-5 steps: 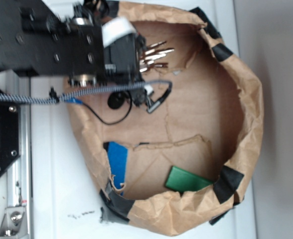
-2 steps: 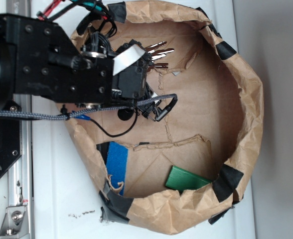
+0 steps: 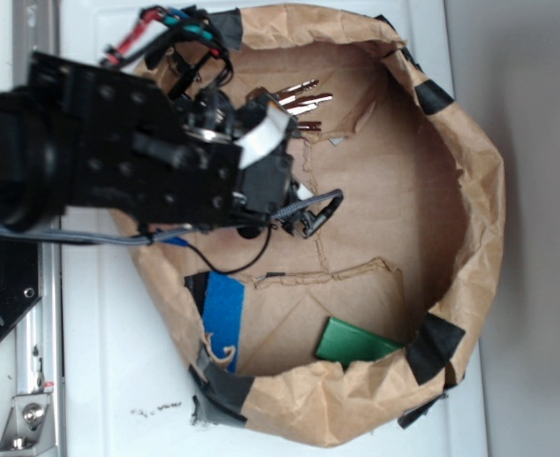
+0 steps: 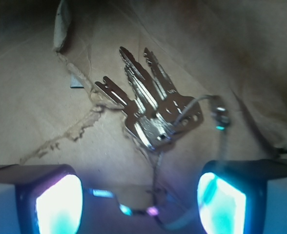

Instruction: Grab the silver keys.

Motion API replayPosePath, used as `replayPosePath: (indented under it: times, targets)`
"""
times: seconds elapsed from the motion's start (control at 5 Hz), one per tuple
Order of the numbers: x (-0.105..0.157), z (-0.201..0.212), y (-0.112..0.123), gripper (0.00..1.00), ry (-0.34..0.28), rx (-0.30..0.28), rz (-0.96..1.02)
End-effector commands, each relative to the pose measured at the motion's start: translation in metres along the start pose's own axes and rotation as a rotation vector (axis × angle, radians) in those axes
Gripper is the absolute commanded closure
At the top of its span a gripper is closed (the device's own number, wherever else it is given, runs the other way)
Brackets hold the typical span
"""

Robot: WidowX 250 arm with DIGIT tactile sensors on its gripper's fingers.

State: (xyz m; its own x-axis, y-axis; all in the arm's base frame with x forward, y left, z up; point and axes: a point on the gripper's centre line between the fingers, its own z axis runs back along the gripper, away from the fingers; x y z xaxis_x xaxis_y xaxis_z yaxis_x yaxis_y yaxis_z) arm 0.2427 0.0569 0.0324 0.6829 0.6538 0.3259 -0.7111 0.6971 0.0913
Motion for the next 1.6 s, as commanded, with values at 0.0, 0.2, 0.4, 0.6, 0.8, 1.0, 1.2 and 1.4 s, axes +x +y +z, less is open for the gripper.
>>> replayPosePath:
  times: [0.0, 0.2, 0.4, 0.6, 0.8, 1.0, 1.2, 1.4]
  targets:
    - [0.0114, 0.0045, -0.0090, 0.07, -0.049, 0.000, 0.033]
    - [0.0122, 0.0057, -0.0079, 1.00, -0.048, 0.000, 0.045]
    - [0.0130, 0.0059, -0.0086, 1.00, -0.046, 0.002, 0.044]
    - [0.0142, 0.0070, -0.0097, 1.00, -0.043, 0.007, 0.044]
    - [0.0145, 0.0071, -0.0104, 1.00, -0.042, 0.015, 0.043]
    - [0.0153, 0.0084, -0.0109, 1.00, -0.046, 0.019, 0.048]
    - [0.0161, 0.0086, -0.0144, 1.00, -0.050, 0.038, 0.053]
    - [0.0195, 0.0123, -0.0159, 1.00, -0.027, 0.061, 0.062]
